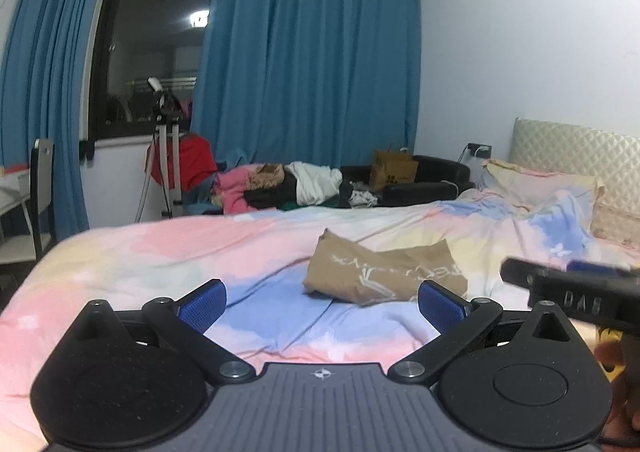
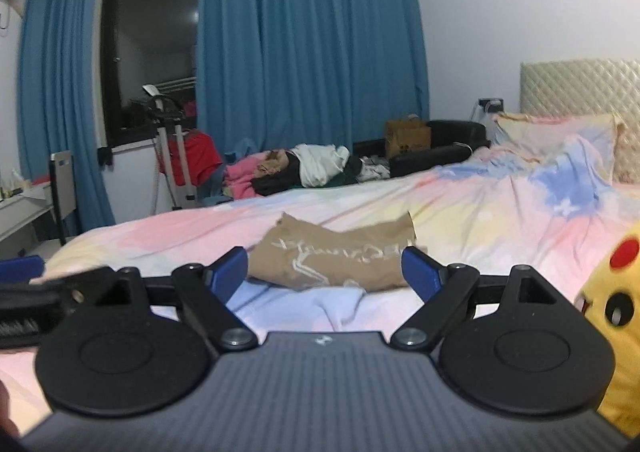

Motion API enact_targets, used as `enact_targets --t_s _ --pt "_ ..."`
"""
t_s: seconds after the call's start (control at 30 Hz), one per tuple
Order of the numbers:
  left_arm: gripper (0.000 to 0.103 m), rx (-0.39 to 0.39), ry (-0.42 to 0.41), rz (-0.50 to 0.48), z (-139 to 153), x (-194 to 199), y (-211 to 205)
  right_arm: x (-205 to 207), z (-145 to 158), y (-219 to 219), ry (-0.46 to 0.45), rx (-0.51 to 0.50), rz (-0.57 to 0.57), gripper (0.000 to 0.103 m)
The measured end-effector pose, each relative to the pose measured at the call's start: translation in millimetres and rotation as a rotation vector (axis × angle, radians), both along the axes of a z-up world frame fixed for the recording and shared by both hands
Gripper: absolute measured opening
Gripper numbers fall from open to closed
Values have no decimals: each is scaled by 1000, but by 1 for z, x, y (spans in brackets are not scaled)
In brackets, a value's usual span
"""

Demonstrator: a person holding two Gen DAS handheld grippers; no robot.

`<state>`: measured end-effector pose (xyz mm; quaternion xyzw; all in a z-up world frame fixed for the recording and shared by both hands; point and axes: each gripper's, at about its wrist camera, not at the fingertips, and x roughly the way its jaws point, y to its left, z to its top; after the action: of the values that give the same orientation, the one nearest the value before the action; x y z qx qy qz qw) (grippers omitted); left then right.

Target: Fold clothes

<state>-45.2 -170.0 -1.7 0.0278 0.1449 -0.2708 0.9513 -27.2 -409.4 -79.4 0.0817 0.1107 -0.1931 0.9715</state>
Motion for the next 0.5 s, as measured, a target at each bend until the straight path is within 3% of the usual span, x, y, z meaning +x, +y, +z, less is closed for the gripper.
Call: enact_targets --t_s 0.3,0.5 --pt "103 -13 22 33 -11 11 11 9 -16 10 29 -73 -26 85" --pt "103 -9 18 41 -11 10 15 9 -17 9 36 -57 -31 85"
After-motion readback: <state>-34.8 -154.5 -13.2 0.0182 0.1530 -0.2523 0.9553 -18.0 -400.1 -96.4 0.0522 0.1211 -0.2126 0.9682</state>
